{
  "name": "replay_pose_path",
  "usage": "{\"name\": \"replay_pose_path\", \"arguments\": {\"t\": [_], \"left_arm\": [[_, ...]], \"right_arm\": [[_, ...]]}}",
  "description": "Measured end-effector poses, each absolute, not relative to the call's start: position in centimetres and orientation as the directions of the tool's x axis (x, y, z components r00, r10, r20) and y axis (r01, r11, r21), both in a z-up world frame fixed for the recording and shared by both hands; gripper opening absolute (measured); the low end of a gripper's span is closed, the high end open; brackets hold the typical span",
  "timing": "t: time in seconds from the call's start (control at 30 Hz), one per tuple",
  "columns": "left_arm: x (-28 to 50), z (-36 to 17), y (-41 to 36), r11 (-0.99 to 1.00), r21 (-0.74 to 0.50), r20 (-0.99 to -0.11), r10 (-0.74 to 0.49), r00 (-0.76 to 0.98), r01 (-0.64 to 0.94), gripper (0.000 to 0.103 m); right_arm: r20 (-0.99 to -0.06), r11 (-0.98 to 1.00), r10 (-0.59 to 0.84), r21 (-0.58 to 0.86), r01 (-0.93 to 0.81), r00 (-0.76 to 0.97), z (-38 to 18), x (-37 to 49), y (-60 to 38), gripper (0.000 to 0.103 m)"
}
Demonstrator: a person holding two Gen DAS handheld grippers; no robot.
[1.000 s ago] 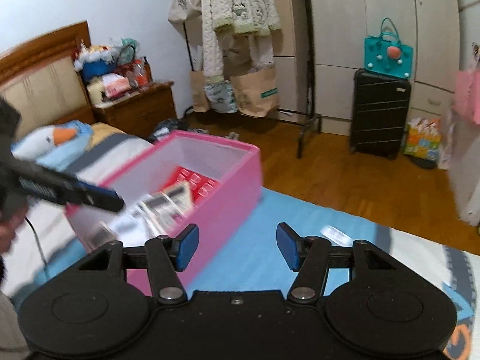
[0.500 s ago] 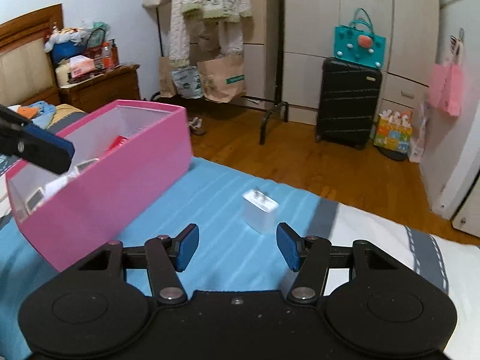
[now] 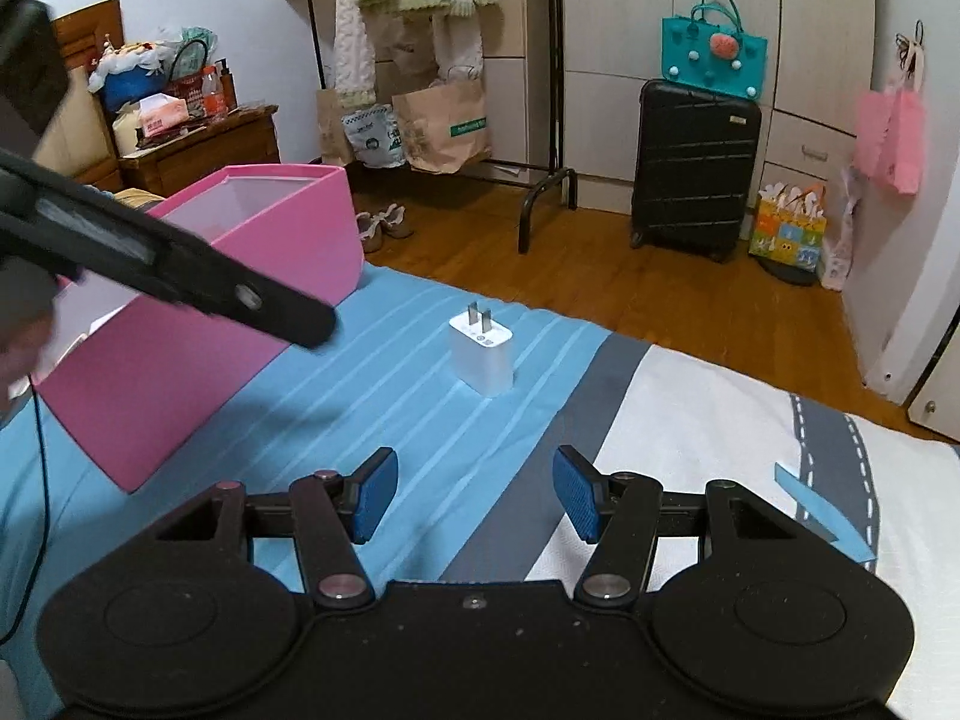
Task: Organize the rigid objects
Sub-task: 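Move the left gripper to the small white plug charger and grasp it, then carry the white plug charger into the pink box and open the left gripper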
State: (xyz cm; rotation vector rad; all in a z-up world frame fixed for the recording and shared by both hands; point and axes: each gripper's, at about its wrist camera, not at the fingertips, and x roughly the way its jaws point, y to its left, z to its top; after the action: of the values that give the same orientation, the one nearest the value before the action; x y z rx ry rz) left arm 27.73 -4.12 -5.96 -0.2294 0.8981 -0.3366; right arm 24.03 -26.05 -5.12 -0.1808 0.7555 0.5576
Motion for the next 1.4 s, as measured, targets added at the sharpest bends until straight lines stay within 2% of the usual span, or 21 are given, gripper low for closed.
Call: {"name": "replay_pose_path", "arguments": {"t": [0.2, 0.53, 0.73, 0.8, 1.13, 1.4], "left_arm": [[31.2, -9.1, -6.4, 0.941, -0.267, -0.746, -0.339, 0.573, 0.209, 0.054], [36.2, -13.5, -8.0, 0.941, -0.249, -0.725, -0.338, 0.601, 0.228, 0.054], [36.5, -14.0, -8.5, 0.95, -0.219, -0.701, -0.313, 0.641, 0.223, 0.056], [36.6, -14.4, -8.5, 0.95, -0.226, -0.7, -0.311, 0.643, 0.213, 0.043], [34.6, -13.2, -8.6, 0.95, -0.227, -0.686, -0.312, 0.657, 0.214, 0.042], [31.8, -10.8, -7.3, 0.935, -0.287, -0.686, -0.353, 0.637, 0.209, 0.042]], "right_arm": [[-0.699, 0.853, 0.412, 0.071, -0.517, 0.584, -7.0, 26.6, -25.7, 0.062], [-0.721, 0.844, 0.403, 0.055, -0.533, 0.564, -9.0, 29.5, -25.2, 0.062], [-0.723, 0.851, 0.4, 0.065, -0.522, 0.563, -9.6, 29.7, -25.6, 0.062], [-0.723, 0.853, 0.398, 0.065, -0.518, 0.565, -9.7, 29.7, -25.6, 0.062], [-0.715, 0.86, 0.413, 0.101, -0.501, 0.564, -9.6, 28.8, -25.5, 0.062], [-0.718, 0.862, 0.416, 0.115, -0.494, 0.558, -9.5, 26.7, -24.8, 0.062]]}}
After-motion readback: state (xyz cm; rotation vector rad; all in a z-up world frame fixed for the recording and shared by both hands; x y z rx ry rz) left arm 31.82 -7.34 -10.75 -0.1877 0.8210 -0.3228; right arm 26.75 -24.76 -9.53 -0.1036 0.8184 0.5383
